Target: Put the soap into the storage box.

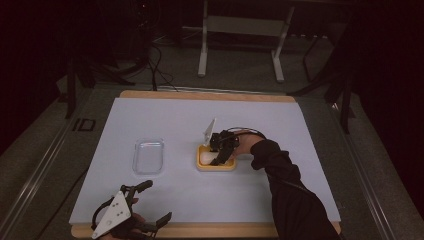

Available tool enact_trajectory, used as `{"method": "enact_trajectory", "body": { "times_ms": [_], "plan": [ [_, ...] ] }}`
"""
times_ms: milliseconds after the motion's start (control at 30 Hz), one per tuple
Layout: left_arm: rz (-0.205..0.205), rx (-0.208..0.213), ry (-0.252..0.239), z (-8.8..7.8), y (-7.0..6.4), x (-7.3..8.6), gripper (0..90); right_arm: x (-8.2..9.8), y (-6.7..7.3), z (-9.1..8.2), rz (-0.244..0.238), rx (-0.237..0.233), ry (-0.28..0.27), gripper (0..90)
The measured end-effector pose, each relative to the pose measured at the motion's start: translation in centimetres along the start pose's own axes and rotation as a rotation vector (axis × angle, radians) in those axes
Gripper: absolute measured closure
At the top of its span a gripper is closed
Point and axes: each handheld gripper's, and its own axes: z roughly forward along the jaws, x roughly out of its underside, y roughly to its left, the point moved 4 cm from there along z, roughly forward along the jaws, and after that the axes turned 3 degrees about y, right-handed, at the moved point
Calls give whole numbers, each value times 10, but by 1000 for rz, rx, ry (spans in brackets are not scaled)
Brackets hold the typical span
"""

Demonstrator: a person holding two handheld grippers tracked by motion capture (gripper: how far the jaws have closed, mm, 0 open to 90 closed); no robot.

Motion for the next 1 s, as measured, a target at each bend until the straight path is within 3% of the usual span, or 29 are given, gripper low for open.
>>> {"method": "enact_trajectory", "body": {
  "times_ms": [200,533,667,867,1000],
  "plan": [
    [3,2,3,1,-1,0,0,-1,-1,-17,11,23,-42,442],
    [-2,-2,3,1,0,0,0,9,-1,-46,68,116,-102,421],
    [-2,-4,5,2,1,0,0,15,1,-57,132,138,-137,339],
    [-4,-4,9,2,1,1,0,26,2,-63,274,180,-122,222],
    [-4,-4,11,3,1,1,0,34,4,-65,339,193,-148,180]
  ]
}}
